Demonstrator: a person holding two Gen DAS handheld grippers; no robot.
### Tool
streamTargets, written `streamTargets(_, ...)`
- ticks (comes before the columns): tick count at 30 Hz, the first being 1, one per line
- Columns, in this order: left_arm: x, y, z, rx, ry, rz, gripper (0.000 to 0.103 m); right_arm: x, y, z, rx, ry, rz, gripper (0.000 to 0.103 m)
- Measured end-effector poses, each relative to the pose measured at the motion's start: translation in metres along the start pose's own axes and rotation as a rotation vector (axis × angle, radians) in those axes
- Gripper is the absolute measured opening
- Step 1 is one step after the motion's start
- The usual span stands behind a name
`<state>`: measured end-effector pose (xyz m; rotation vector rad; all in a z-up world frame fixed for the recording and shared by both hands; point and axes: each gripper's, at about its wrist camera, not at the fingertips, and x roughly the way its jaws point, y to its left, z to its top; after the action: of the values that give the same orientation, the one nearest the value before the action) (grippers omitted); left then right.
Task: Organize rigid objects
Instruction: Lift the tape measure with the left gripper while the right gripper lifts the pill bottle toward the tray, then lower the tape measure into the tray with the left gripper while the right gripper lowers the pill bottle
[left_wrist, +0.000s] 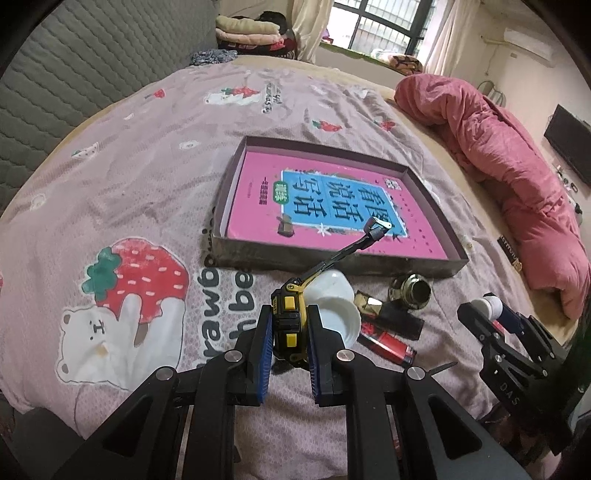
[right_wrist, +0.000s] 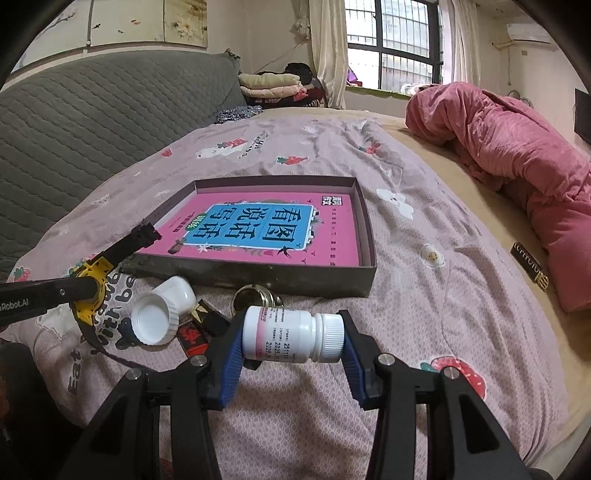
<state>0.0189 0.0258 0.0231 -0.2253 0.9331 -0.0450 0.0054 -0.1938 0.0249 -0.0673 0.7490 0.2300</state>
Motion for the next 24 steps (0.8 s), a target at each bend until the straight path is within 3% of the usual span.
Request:
streamTargets(12, 0.009, 0.004, 0.024, -0.03, -0.038, 0.013, 0.017, -0.005, -0.001, 0.015, -0.011, -0.035, -0.025, 0.047)
streamTargets(24, 0.042, 0.009, 0.079, -0.114, -0.063, 0.064, 0.017, 0.009, -0.01, 0.034, -0.007, -0.016, -0.064, 0.047)
